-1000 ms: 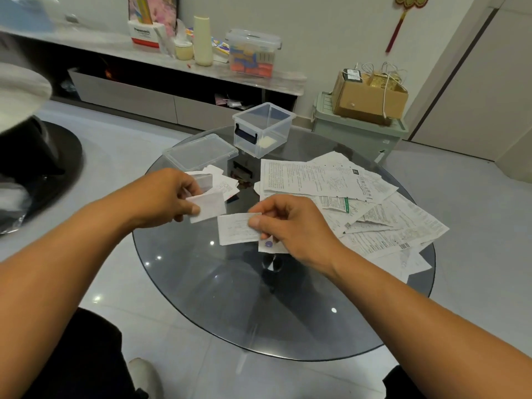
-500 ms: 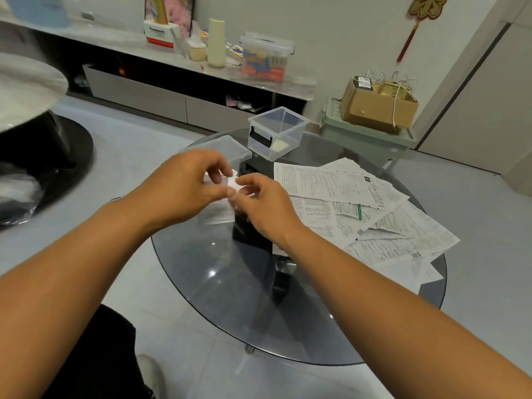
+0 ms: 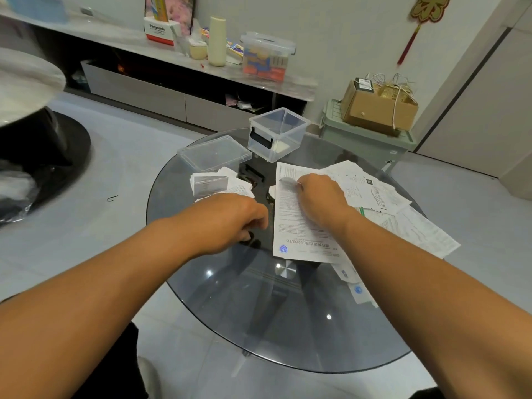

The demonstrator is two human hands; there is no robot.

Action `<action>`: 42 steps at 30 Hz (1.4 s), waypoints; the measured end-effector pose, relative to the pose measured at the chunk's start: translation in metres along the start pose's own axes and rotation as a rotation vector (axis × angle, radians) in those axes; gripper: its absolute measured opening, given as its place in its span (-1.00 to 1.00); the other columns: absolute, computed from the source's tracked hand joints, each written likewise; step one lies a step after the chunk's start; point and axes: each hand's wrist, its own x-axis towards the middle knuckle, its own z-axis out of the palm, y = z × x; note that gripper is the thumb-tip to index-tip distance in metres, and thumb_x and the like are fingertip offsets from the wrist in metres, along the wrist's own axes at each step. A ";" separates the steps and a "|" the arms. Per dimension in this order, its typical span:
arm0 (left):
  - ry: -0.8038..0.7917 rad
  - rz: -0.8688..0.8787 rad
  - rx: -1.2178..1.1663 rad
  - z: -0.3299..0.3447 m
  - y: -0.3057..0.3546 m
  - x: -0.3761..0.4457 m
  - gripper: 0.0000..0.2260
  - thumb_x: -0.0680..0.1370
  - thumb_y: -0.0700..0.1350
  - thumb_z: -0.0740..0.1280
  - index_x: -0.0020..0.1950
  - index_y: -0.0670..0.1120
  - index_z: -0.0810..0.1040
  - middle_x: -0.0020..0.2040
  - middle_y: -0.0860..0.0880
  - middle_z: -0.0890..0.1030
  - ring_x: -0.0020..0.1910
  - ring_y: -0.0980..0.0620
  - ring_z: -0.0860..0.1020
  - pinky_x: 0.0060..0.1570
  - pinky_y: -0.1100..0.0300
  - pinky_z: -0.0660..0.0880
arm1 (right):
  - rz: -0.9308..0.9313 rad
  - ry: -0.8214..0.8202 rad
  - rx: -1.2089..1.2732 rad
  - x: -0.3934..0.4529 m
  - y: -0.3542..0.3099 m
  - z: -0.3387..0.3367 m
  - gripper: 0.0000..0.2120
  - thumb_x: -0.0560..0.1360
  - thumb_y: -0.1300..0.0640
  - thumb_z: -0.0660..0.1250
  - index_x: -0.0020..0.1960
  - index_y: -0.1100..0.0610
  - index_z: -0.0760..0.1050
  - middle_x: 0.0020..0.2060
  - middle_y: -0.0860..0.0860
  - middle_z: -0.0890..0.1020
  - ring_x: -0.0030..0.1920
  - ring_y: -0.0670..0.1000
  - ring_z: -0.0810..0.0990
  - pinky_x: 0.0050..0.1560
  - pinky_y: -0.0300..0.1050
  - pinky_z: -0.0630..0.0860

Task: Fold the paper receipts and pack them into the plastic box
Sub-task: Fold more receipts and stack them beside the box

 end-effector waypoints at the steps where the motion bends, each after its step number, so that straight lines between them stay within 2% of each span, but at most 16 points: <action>1: 0.002 -0.007 0.006 0.001 -0.004 0.000 -0.75 0.57 -0.20 0.38 0.14 0.12 0.56 -0.06 0.18 0.53 -0.08 0.08 0.51 -0.17 0.20 0.39 | -0.007 0.024 0.059 -0.001 0.002 0.000 -0.73 0.70 0.14 0.15 0.11 0.06 0.63 0.03 0.08 0.69 -0.03 0.12 0.64 0.01 0.00 0.57; 5: 0.041 -0.044 0.047 0.004 -0.017 0.002 -0.59 0.56 -0.34 0.32 0.21 0.16 0.56 0.09 0.11 0.61 0.03 0.04 0.57 -0.01 0.11 0.55 | -0.122 0.027 0.363 -0.033 0.010 -0.020 -0.67 0.71 0.17 0.19 0.39 -0.03 0.58 0.38 -0.04 0.59 0.36 0.05 0.52 0.36 -0.11 0.36; 9: 0.106 -0.040 0.031 0.007 -0.020 0.003 -0.54 0.50 -0.40 0.36 0.13 0.17 0.51 0.11 0.09 0.52 0.05 -0.01 0.52 0.01 0.01 0.55 | -0.319 -0.103 0.398 -0.088 0.034 -0.034 -0.57 0.62 0.30 0.31 0.28 -0.17 0.64 0.44 -0.17 0.48 0.40 -0.33 0.28 0.64 0.12 -0.07; 12: 0.166 -0.025 -0.107 0.010 -0.011 0.004 -0.56 0.45 -0.27 0.46 0.01 0.18 0.33 0.00 0.13 0.43 -0.07 0.01 0.46 -0.08 0.03 0.51 | -0.433 -0.221 0.418 -0.119 0.056 -0.033 -0.59 0.60 0.29 0.38 0.24 -0.18 0.66 0.43 -0.25 0.48 0.45 -0.42 0.25 0.64 -0.03 -0.17; 15: 0.167 0.021 -0.177 0.010 0.005 0.005 -0.49 0.39 -0.04 0.58 0.10 0.25 0.31 0.09 0.19 0.40 0.06 0.07 0.44 0.00 0.16 0.49 | -0.444 -0.301 0.552 -0.137 0.072 -0.028 -0.69 0.59 0.22 0.43 0.18 -0.16 0.70 0.36 -0.26 0.56 0.48 -0.24 0.35 0.63 -0.13 -0.08; 17: 0.071 0.072 -0.185 0.010 0.012 0.004 -0.35 0.42 0.05 0.56 0.40 0.24 0.31 0.37 0.21 0.34 0.35 0.15 0.32 0.30 0.22 0.37 | -0.401 -0.355 0.711 -0.146 0.077 -0.026 -0.75 0.55 0.24 0.46 0.14 -0.05 0.73 0.31 -0.22 0.61 0.44 -0.15 0.45 0.59 -0.13 0.19; 19: -0.038 0.107 -0.187 0.010 0.013 0.002 -0.32 0.49 0.02 0.50 0.54 0.22 0.26 0.52 0.24 0.25 0.46 0.24 0.17 0.43 0.28 0.17 | -0.378 -0.363 0.812 -0.151 0.079 -0.023 -0.77 0.52 0.22 0.47 0.16 0.05 0.73 0.30 -0.16 0.63 0.39 -0.10 0.52 0.46 -0.10 0.42; 23: -0.207 0.118 -0.198 0.007 0.021 0.000 -0.45 0.59 -0.07 0.35 0.55 0.21 0.31 0.48 0.30 0.30 0.39 0.38 0.21 0.42 0.35 0.16 | -0.374 -0.235 0.618 -0.153 0.085 -0.012 -0.51 0.48 0.06 0.54 0.37 -0.17 0.56 0.42 -0.27 0.46 0.45 -0.22 0.40 0.39 -0.26 0.41; 26: -0.282 0.090 -0.233 0.006 0.028 0.000 -0.47 0.59 -0.13 0.31 0.53 0.21 0.35 0.37 0.36 0.31 0.33 0.40 0.23 0.37 0.36 0.20 | -0.313 -0.062 0.418 -0.148 0.086 -0.006 -0.46 0.51 0.00 0.53 0.45 -0.20 0.47 0.43 -0.25 0.45 0.43 -0.18 0.40 0.43 -0.03 0.43; 29: -0.295 0.062 -0.262 0.006 0.029 0.005 -0.37 0.56 -0.15 0.35 0.57 0.23 0.26 0.35 0.36 0.26 0.29 0.40 0.20 0.23 0.48 0.15 | -0.250 0.044 0.424 -0.143 0.084 -0.006 -0.63 0.52 0.11 0.52 0.29 -0.15 0.62 0.23 -0.21 0.64 0.24 -0.15 0.57 0.29 -0.03 0.55; 31: -0.314 0.075 -0.306 0.006 0.028 0.008 -0.29 0.54 -0.12 0.41 0.58 0.24 0.18 0.35 0.38 0.25 0.27 0.43 0.20 0.10 0.64 0.18 | -0.151 0.024 0.584 -0.141 0.081 -0.012 -0.68 0.51 0.25 0.46 0.08 -0.17 0.70 -0.01 -0.20 0.73 0.02 -0.15 0.67 0.03 -0.13 0.63; 33: -0.329 0.075 -0.364 0.008 0.023 0.011 -0.17 0.48 -0.13 0.46 0.60 0.29 0.09 0.42 0.40 0.24 0.35 0.36 0.27 0.18 0.60 0.24 | -0.059 0.005 0.717 -0.138 0.077 -0.018 -0.65 0.56 0.25 0.37 -0.01 -0.23 0.68 -0.09 -0.27 0.73 -0.05 -0.20 0.69 -0.08 -0.16 0.62; 35: -0.297 0.044 -0.431 0.010 0.019 0.014 -0.12 0.44 -0.05 0.54 0.58 0.35 0.08 0.47 0.36 0.31 0.40 0.27 0.36 0.34 0.33 0.33 | 0.000 0.004 0.823 -0.135 0.076 -0.017 -0.78 0.63 0.12 0.36 0.05 -0.21 0.66 -0.05 -0.33 0.72 -0.02 -0.24 0.69 0.06 -0.13 0.64; 37: -0.180 -0.025 -0.534 0.016 0.021 0.019 -0.20 0.45 0.09 0.56 0.54 0.35 0.17 0.37 0.27 0.49 0.30 0.23 0.50 0.32 0.19 0.43 | 0.074 -0.012 0.927 -0.131 0.075 -0.013 -0.85 0.61 0.06 0.39 0.14 -0.12 0.65 -0.02 -0.20 0.75 -0.02 -0.13 0.73 0.14 0.07 0.65; 39: -0.013 -0.098 -0.637 0.025 0.029 0.027 -0.37 0.51 0.09 0.49 0.50 0.26 0.27 0.12 0.16 0.68 0.06 0.17 0.65 0.12 0.12 0.59 | 0.136 0.040 0.911 -0.128 0.073 -0.008 -0.76 0.57 0.01 0.44 0.21 -0.17 0.56 -0.02 -0.13 0.74 -0.04 -0.06 0.74 0.11 0.17 0.66; 42: 0.156 -0.247 -0.623 0.036 0.042 0.036 -0.46 0.55 0.04 0.46 0.45 0.14 0.30 -0.11 0.06 0.66 -0.17 0.12 0.66 -0.18 0.19 0.56 | 0.199 0.114 0.772 -0.123 0.068 -0.007 -0.41 0.51 0.02 0.49 0.42 -0.23 0.30 -0.05 -0.14 0.65 -0.06 -0.08 0.68 0.04 0.14 0.65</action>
